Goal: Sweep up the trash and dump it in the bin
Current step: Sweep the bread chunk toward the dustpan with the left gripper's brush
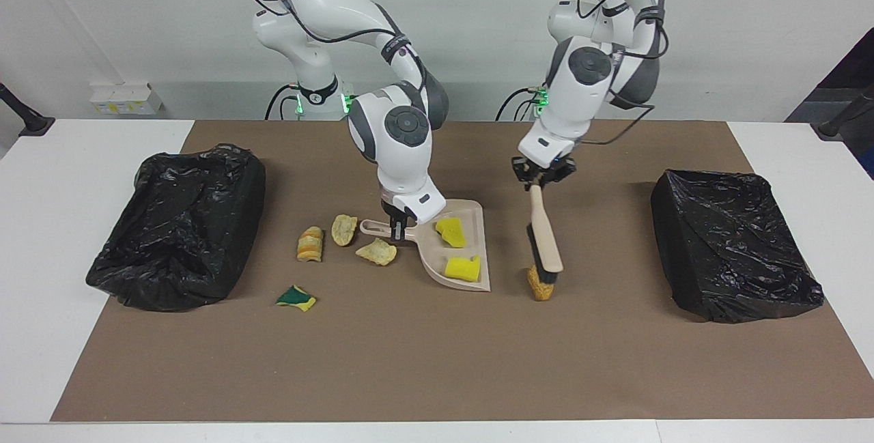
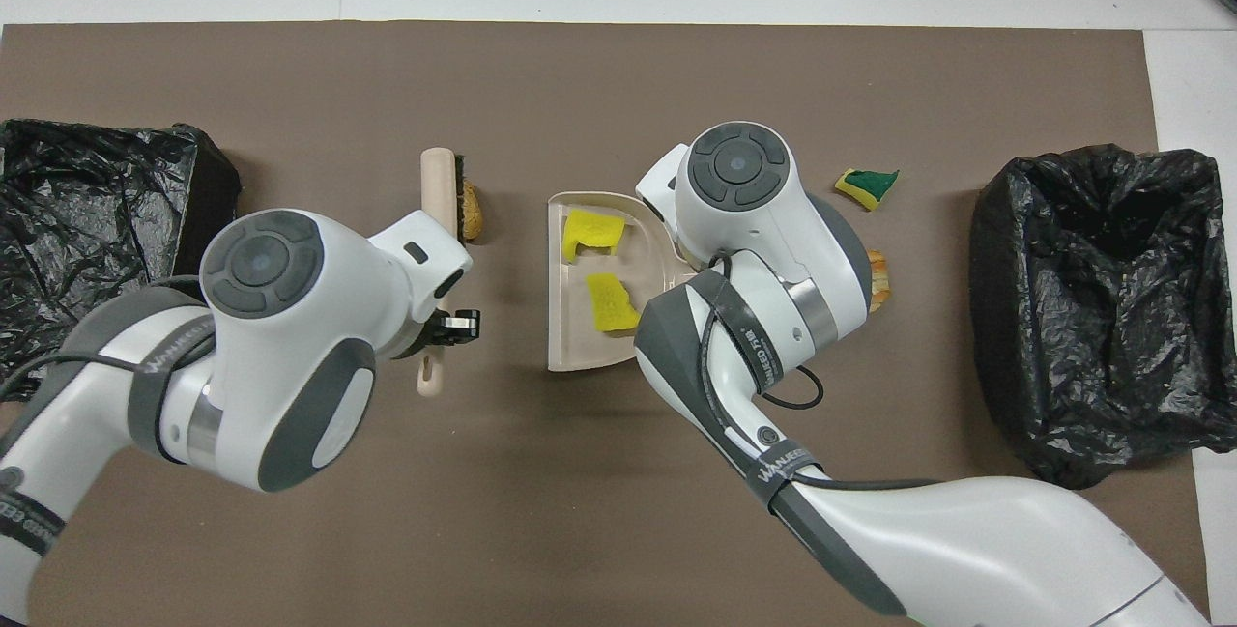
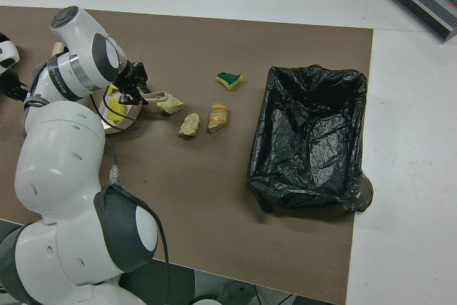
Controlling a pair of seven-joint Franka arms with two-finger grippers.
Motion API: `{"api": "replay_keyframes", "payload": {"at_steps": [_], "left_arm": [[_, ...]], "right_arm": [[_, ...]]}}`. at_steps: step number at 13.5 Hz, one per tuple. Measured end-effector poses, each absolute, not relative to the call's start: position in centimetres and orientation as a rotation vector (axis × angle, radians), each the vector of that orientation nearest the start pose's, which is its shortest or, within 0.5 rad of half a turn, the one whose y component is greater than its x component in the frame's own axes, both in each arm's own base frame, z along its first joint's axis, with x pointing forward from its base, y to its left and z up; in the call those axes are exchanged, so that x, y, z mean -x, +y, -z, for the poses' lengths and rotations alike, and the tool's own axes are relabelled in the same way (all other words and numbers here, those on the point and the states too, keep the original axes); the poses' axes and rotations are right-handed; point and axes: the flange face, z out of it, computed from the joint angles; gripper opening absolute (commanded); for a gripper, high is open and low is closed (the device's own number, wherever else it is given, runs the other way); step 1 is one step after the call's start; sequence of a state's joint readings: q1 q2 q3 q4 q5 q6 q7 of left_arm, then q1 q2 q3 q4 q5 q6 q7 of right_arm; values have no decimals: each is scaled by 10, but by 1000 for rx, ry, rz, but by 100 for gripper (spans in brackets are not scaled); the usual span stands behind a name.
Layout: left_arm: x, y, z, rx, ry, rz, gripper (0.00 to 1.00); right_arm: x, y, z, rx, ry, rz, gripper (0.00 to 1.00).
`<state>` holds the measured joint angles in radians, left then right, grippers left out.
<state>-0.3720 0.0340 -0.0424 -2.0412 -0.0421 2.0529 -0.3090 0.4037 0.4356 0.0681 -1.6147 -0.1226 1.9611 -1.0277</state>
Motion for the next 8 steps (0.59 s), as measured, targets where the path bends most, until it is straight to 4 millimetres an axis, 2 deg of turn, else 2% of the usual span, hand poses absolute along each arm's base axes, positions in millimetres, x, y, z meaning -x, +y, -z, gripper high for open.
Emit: {"api": "replay_keyframes", "payload": {"at_steps": [3, 4, 6, 8], "left_arm": [[-544, -165, -411, 3097, 216, -46, 0], [-553, -152, -405, 3071, 242, -52, 0], [-564, -141, -386, 3032, 267, -83, 0], [-563, -146, -366, 3020, 303, -134, 0]], "right_arm": [[-598, 291, -367, 2285, -2229, -171, 0], [-598, 291, -367, 2285, -2229, -171, 0], [-598, 291, -367, 2285, -2229, -171, 0], [-598, 291, -367, 2285, -2229, -171, 0]]}}
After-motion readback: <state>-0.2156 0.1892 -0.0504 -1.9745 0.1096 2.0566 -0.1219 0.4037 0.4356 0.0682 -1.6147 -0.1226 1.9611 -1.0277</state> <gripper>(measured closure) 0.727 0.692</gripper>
